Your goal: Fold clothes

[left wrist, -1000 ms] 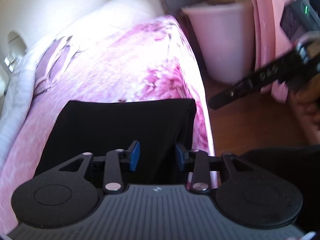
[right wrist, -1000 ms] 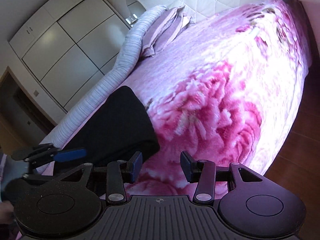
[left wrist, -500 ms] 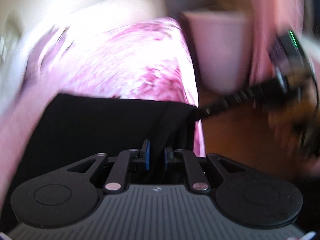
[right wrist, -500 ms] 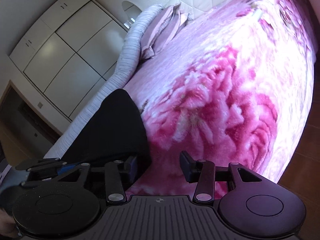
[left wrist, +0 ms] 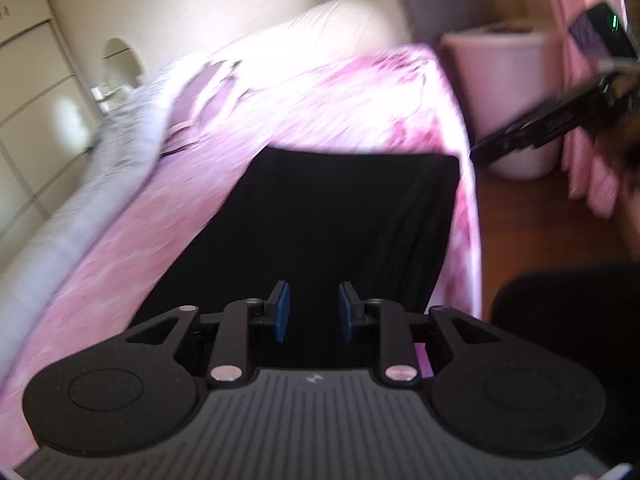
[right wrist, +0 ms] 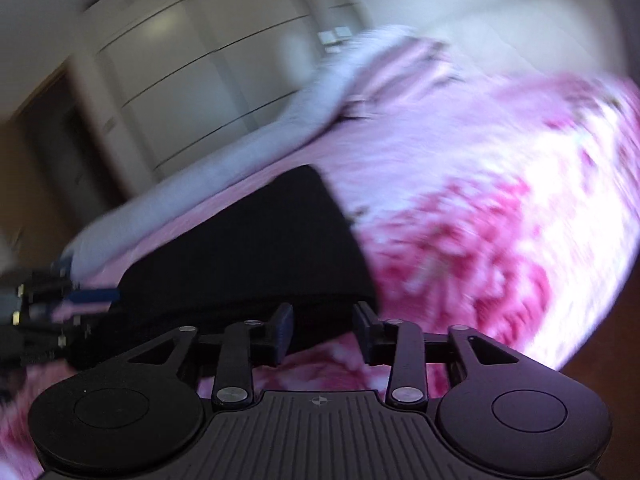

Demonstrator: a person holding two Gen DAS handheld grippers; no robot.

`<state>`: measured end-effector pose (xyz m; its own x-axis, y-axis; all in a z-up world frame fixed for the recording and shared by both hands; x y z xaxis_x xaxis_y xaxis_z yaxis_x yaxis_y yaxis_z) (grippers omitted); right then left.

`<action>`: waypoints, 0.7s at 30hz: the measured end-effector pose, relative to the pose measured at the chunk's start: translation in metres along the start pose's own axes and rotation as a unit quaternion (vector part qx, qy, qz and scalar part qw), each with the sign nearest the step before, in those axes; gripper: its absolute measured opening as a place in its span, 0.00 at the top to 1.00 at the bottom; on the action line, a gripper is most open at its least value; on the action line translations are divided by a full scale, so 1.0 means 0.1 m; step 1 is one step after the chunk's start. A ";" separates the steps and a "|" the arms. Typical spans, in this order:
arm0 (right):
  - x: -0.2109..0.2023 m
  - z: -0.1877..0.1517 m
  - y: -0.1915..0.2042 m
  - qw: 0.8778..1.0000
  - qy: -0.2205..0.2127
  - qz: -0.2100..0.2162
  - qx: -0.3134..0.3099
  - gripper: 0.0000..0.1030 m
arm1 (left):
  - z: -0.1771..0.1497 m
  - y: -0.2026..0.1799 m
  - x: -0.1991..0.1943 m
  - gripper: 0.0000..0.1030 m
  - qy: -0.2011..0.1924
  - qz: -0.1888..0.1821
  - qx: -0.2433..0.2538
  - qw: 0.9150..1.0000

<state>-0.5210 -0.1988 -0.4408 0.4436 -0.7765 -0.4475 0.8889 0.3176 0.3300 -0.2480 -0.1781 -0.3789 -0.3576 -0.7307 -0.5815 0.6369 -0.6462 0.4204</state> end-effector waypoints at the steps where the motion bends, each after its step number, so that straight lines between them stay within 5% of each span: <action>1: 0.05 -0.01 0.17 0.999 0.008 0.008 -0.048 0.48 | -0.09 0.02 -0.04 0.78 0.008 0.007 0.005 1.000; 4: 0.22 -0.12 0.65 0.982 0.031 0.032 -0.184 0.43 | -0.30 0.04 -0.09 0.78 0.021 0.019 0.010 1.000; 10: 0.47 -0.34 1.28 0.917 0.045 0.039 -0.395 0.42 | -0.41 0.14 0.02 0.78 0.011 0.017 -0.025 0.999; 13: 0.52 -0.33 1.50 0.887 0.027 0.049 -0.459 0.42 | -0.39 0.23 0.00 0.78 0.007 0.010 -0.046 0.999; 15: 0.50 -0.28 1.58 0.884 0.018 0.073 -0.461 0.42 | -0.36 0.30 -0.15 0.78 -0.013 0.012 -0.044 0.999; 18: 0.56 -0.25 1.63 0.877 0.028 0.085 -0.472 0.42 | -0.40 0.31 -0.40 0.78 -0.036 0.000 -0.010 0.999; 21: 0.67 -0.35 1.73 0.848 0.040 0.096 -0.519 0.42 | -0.51 0.10 -0.48 0.77 -0.025 0.004 0.098 0.995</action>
<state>-0.3331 -0.1768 -0.4425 0.5615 -0.6298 -0.5367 0.4018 0.7746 -0.4885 -0.1890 -0.1381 -0.3824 -0.3906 -0.7424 -0.5443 0.4960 -0.6678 0.5550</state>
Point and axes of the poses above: each gripper's, at about its wrist camera, not at the fingertips, and x roughly the way its jaws point, y to its left, z to its top, the point moved 9 cm from there along x, roughly the way its jaws point, and after that the axes turned 1 degree about y, right-handed, at the moved point
